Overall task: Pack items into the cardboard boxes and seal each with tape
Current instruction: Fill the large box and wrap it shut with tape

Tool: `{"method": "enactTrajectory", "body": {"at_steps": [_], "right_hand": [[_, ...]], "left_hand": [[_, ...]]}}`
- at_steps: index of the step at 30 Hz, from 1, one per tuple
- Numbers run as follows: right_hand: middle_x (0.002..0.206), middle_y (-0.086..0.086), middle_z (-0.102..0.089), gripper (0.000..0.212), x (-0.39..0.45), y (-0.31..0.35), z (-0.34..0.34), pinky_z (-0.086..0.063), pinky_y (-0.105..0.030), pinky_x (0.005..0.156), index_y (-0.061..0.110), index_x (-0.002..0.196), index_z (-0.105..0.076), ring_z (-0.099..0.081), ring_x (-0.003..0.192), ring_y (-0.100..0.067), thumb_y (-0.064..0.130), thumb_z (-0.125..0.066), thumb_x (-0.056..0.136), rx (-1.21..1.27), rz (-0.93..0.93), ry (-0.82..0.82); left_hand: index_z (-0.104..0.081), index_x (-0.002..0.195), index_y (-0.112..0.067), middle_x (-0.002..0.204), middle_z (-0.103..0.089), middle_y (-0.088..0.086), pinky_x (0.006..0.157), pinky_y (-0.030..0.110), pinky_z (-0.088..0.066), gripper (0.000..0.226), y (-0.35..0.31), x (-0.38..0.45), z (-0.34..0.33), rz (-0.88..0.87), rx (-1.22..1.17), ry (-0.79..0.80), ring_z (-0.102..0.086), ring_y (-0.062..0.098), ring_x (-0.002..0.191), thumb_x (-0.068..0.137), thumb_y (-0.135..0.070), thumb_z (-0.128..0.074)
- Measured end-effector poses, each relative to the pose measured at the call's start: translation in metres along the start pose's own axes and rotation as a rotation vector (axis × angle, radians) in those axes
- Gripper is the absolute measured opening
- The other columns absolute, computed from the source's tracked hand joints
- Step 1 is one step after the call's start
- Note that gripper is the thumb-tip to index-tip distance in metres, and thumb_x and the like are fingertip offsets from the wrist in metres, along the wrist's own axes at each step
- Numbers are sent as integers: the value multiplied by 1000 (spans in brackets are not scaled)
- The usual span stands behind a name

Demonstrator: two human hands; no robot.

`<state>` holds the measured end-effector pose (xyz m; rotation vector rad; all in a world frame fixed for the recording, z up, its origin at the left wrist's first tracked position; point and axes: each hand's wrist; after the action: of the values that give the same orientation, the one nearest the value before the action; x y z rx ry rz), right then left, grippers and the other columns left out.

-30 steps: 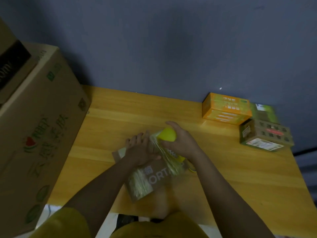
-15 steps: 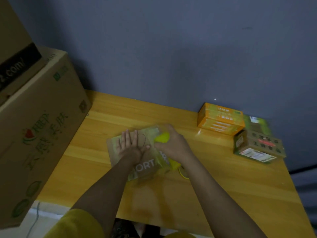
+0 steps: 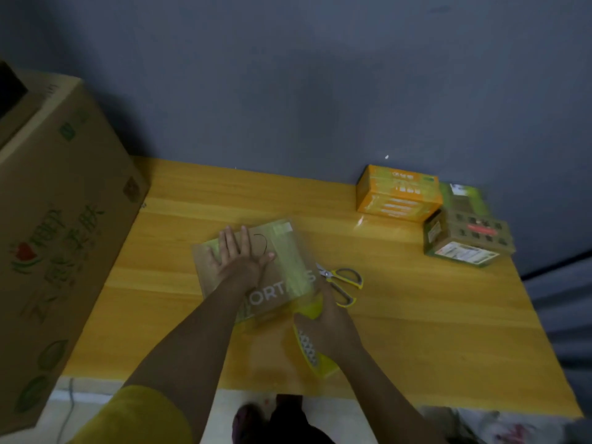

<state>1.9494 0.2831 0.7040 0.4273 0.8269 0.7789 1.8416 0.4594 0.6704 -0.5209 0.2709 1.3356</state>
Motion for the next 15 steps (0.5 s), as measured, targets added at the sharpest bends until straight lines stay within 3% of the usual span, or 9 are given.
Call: {"method": "enactTrajectory", "body": {"at_steps": [7,11,15], "right_hand": [[88,-10,-66,112,17,-16,-20,-39,-30,55,34,147,26,-62,74,-30,40,-64,80,-110,-86,12],[97,-13,-68,114,24,-21,-30,-45,-34,66,33,147,26,-65,88,-34,34,-65,78,-133,-94,-57],[97,-11,-69,113,27,-24,-41,-51,-37,70,33,147,25,-66,87,-33,35,-64,78,-96,-90,-103]], "left_hand": [[21,149,-27,154,33,5,115,53,12,92,1,2,-3,-7,-3,-10,29,21,143,87,-76,-24],[22,149,-26,155,32,6,115,54,12,92,3,4,-6,-21,9,-11,29,21,143,87,-75,-25],[19,150,-25,154,32,8,114,56,13,88,7,2,-7,-78,-31,-16,30,23,142,90,-71,-26]]}}
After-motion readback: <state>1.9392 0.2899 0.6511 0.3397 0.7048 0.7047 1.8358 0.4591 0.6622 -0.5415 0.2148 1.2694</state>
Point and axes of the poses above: each hand's wrist, its own x-axis towards the middle knuckle, its own z-axis out of the back of the hand, y = z × x
